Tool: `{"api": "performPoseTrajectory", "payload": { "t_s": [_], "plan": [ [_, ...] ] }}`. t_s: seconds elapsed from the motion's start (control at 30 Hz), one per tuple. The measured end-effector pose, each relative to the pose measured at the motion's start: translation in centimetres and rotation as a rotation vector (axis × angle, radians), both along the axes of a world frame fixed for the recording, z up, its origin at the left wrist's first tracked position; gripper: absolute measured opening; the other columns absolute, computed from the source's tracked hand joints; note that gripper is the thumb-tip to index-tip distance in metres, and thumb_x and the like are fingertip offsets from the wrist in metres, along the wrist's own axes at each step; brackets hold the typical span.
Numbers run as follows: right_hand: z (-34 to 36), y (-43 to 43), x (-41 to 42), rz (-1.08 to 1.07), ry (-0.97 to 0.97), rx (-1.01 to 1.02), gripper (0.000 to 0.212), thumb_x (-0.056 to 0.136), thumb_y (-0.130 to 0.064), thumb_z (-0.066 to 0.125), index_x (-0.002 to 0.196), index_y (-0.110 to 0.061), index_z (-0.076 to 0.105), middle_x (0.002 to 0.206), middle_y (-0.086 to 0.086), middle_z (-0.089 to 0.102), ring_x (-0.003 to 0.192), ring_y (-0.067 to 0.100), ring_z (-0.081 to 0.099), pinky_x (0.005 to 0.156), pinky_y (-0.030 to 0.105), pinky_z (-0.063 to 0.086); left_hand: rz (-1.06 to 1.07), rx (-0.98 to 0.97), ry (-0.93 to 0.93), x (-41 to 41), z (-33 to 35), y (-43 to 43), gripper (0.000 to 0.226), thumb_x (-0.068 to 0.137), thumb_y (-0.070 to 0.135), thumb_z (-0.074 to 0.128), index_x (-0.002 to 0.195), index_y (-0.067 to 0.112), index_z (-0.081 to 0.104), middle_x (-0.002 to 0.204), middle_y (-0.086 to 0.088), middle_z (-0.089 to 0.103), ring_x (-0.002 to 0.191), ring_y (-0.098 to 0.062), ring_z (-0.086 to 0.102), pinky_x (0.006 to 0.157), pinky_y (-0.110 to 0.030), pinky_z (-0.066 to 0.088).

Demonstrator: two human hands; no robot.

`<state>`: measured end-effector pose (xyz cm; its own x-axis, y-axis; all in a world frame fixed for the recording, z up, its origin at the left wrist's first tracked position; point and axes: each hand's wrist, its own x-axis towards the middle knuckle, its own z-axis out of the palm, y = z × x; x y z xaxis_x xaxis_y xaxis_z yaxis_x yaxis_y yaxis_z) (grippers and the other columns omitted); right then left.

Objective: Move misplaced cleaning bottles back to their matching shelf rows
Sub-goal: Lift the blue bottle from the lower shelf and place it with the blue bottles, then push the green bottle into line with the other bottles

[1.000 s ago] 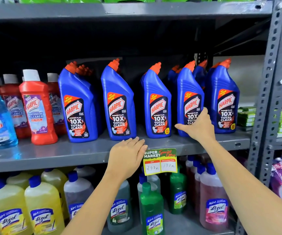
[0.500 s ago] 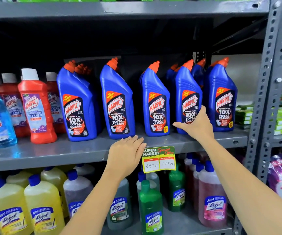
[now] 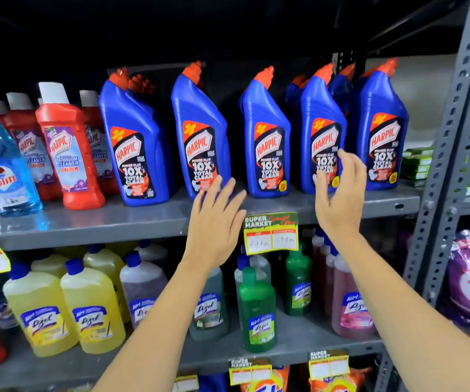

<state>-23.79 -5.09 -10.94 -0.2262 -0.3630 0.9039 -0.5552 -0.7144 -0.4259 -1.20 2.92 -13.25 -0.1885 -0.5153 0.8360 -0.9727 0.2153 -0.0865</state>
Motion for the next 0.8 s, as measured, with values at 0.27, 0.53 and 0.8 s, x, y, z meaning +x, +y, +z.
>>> {"api": "performPoseTrajectory", "payload": {
  "t_s": [0.27,0.53,0.8],
  "plan": [
    [-16.4,5.8,4.9,0.241,0.092,0.189,0.033,0.089,-0.022,0.055,0.116,-0.003,0.056,0.112,0.013,0.054,0.105,0.026,0.052,0.088,0.05,0.048,0.072,-0.014,0.159,0.6,-12.1,3.4,0.052,0.096,0.028,0.049,0.142,0.006,0.042,0.155,-0.024,0.023,0.145,-0.037,0.012,0.112,-0.059,0.02],
    [-23.2,6.5,6.8,0.276,0.156,0.828,0.101,0.071,-0.053,0.078,0.148,-0.012,0.028,0.143,0.008,0.04,0.135,0.024,0.04,0.106,0.032,0.038,0.13,0.65,0.007,0.4,-26.5,5.6,0.064,0.097,0.045,0.034,0.151,0.012,0.027,0.16,-0.013,0.013,0.147,-0.031,0.01,0.112,-0.052,0.018],
    [-25.0,6.2,8.9,0.262,0.199,0.971,0.118,0.063,-0.055,0.083,0.152,-0.021,0.014,0.148,0.002,0.043,0.132,0.025,0.048,0.099,0.042,0.05,0.22,1.062,-0.05,1.1,-32.0,5.6,0.074,0.084,0.063,0.034,0.136,0.013,0.052,0.141,-0.012,0.051,0.127,-0.029,0.051,0.094,-0.057,0.045]
  ]
}}
